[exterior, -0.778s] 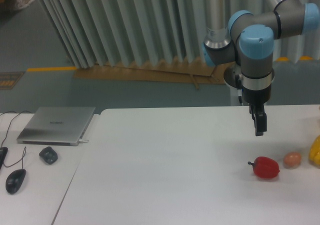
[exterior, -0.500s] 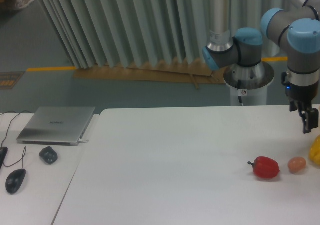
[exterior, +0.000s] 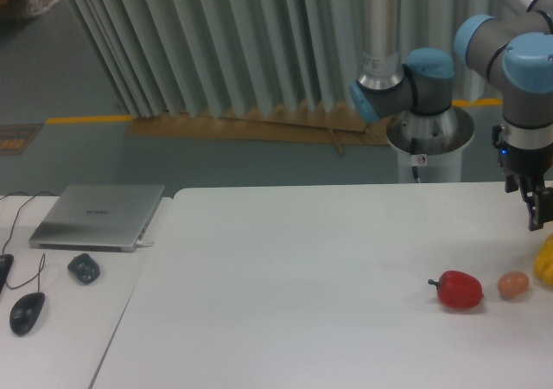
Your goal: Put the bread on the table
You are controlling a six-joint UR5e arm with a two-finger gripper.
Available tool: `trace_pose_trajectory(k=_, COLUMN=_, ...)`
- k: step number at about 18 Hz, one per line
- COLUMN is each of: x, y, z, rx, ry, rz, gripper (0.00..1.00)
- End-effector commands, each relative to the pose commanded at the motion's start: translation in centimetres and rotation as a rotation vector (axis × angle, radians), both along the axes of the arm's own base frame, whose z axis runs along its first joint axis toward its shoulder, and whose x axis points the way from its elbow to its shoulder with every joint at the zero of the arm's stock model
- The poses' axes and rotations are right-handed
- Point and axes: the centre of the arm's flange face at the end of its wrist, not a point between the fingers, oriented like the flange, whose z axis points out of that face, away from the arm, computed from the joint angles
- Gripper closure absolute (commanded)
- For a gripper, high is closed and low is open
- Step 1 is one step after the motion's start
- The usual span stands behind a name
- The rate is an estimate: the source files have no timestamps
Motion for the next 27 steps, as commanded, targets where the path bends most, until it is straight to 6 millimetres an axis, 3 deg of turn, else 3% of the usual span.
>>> trace_pose_trajectory(k=10, x=0.1, y=0.3, z=-0.1, rx=-0.001, ry=-0.001, rz=-0.008, gripper=0.0)
trace_pose_trajectory(k=20, x=-4.5, y=-3.8, z=0.1, rx=-0.078, ry=0.029, rz=-0.382, gripper=0.0)
trace_pose_trajectory(k=24, x=-4.7, y=-3.3, z=0.2, rx=-0.144, ry=0.088, rz=-0.413, gripper=0.0)
trace_pose_trajectory(k=27, x=-3.6, y=-1.7, z=-0.5, rx=0.004, ry=0.043, rz=-0.273, gripper=0.0)
